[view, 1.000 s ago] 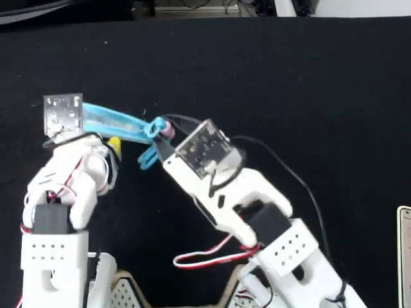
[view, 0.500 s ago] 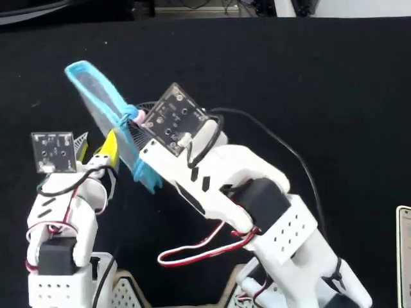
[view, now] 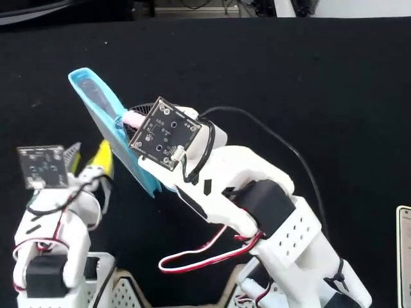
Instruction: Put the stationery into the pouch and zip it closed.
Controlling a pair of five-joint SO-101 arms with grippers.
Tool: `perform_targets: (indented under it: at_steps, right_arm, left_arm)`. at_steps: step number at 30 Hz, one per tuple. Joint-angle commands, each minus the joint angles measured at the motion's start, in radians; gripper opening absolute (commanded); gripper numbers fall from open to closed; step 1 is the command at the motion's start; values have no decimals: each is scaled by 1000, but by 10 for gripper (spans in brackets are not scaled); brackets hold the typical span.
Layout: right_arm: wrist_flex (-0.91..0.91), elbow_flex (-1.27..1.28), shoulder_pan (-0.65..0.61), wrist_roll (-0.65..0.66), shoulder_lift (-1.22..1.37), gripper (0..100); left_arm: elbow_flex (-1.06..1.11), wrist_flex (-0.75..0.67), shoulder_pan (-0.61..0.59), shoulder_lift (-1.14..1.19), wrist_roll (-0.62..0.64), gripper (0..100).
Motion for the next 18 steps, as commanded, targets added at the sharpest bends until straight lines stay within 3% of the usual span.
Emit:
perform_targets:
  at_steps: [1,5,12,18]
  right_arm:
    - [-2,-71,-2,11,2,11]
    - [-2,-71,-2,11,-2,11]
    - [-2,-71,-2,11,-2,11]
    - [3,-71,0,11,-2,11]
  left_arm:
    - [-94,75,157,2,-52,191]
    - [-87,112,217,2,-52,285]
    - [-76,117,291,0,-52,276]
    - [-12,34,255,0,-52,274]
